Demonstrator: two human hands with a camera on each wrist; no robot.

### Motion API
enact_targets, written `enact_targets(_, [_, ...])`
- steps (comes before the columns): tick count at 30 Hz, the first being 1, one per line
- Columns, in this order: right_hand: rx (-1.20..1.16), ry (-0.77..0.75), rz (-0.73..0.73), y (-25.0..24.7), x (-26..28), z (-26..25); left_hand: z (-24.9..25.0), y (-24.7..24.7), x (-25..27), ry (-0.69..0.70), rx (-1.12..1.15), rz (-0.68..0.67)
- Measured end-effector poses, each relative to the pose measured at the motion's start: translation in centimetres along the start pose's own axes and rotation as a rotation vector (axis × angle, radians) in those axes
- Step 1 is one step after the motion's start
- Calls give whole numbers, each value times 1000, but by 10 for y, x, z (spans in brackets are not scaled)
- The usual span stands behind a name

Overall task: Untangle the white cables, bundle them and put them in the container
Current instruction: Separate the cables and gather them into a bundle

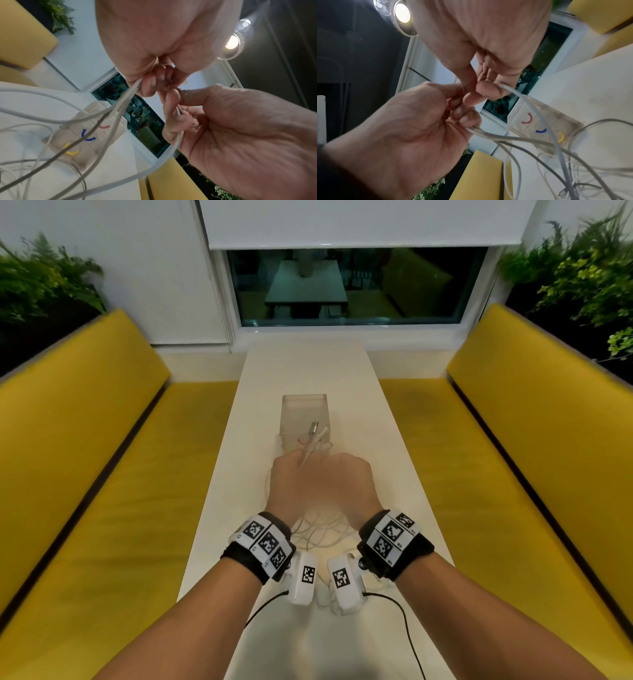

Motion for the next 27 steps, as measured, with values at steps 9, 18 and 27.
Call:
enact_targets(9, [128,30,-259,1,11,35,0,-20,-12,-75,70,81])
enact_targets(18, [256,119,-400,-21,27,90,14,-55,-26,-177,421,189])
enact_targets(27, [305,171,-351,-54,23,116,39,-93,-46,-113,511,270])
Point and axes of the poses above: each hand's wrist, its own x-axis away from the middle knuckle, its own y-axis out of the palm, z = x × y, the point moved 9 cm from there along -x, towards the middle knuckle, and after that the axes turned 12 degrees about z, right-handed, at the moved point
